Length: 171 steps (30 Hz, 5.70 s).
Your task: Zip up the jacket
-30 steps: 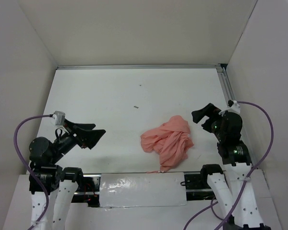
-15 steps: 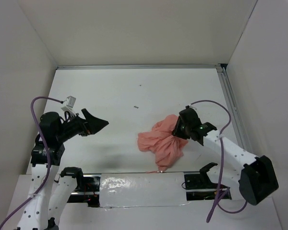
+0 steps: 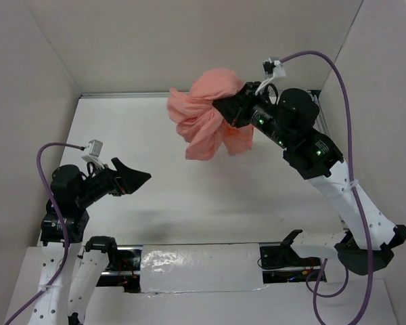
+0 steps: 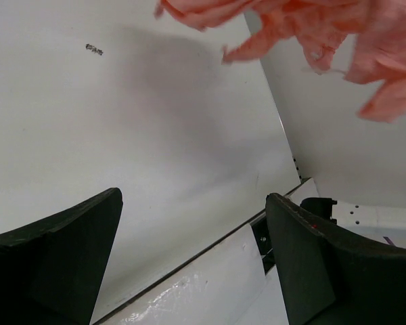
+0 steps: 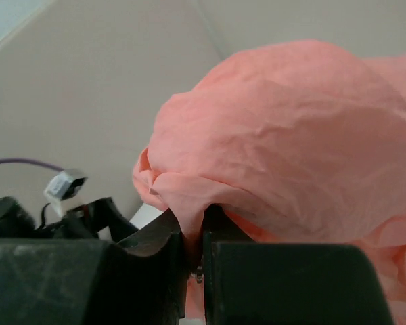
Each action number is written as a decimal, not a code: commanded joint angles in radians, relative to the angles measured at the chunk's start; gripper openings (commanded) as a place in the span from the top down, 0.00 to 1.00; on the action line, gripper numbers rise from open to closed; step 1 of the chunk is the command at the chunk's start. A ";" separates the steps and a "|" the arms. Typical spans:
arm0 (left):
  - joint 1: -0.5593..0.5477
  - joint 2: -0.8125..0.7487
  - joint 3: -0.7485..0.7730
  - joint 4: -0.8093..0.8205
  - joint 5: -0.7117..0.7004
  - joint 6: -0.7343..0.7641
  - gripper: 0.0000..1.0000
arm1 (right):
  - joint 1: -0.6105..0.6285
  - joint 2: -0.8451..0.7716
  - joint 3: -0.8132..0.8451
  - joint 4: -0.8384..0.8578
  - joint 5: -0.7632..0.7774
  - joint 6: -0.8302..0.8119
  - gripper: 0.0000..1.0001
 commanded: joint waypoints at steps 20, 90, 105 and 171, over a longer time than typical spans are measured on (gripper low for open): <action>-0.004 0.385 0.050 0.037 -0.108 -0.069 0.01 | -0.268 -0.273 -0.687 -0.197 0.214 0.126 0.00; -0.245 0.680 0.735 0.106 -0.388 0.236 1.00 | -0.338 -0.009 -0.213 0.023 0.071 -0.115 1.00; -0.274 0.798 1.347 -0.035 0.132 0.253 1.00 | -0.013 0.726 0.556 0.259 -0.266 -0.035 1.00; -0.028 0.854 0.267 0.073 -0.260 0.020 0.01 | -0.550 -0.347 -0.763 -0.367 0.410 0.574 0.00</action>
